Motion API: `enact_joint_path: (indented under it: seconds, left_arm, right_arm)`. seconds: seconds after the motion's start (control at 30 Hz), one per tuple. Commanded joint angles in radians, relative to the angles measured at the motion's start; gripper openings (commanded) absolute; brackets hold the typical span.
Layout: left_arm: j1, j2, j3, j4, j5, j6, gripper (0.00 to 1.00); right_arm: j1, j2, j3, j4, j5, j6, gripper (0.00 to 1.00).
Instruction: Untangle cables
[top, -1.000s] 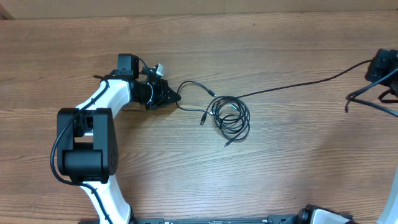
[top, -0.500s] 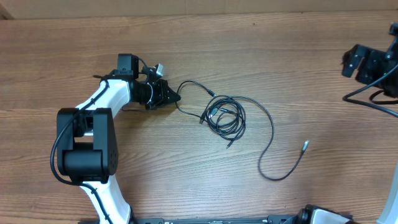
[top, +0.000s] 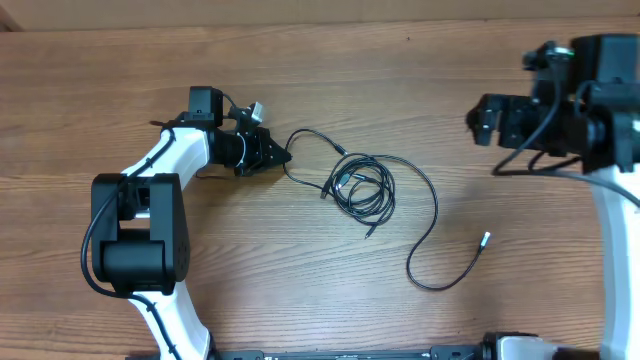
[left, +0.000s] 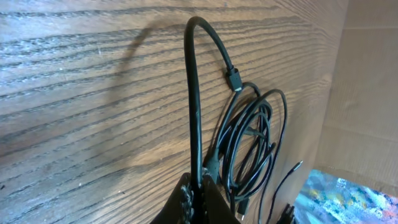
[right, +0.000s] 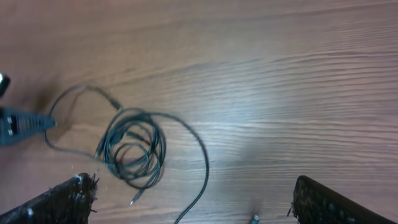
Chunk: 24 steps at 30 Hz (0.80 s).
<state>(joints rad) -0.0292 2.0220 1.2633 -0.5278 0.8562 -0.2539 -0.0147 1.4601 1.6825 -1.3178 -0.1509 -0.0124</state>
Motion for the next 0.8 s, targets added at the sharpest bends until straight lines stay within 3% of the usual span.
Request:
enact_joint_path:
  seconds: [0.0,0.37,0.77]
  left_arm:
    - [0.000,-0.020,0.010,-0.002,0.027,0.034,0.04]
    - [-0.004,-0.114,0.010,-0.004,0.025,0.040,0.04]
    - [-0.005,-0.120,0.010,-0.022,0.028,0.040,0.04]
  right_arm:
    - [0.029,0.064,0.008,0.003,0.019,-0.030,1.00]
    - [0.114,0.245,-0.101,0.029,0.014,-0.162,1.00]
    - [0.207,0.336,-0.332,0.295,-0.047,-0.161,1.00]
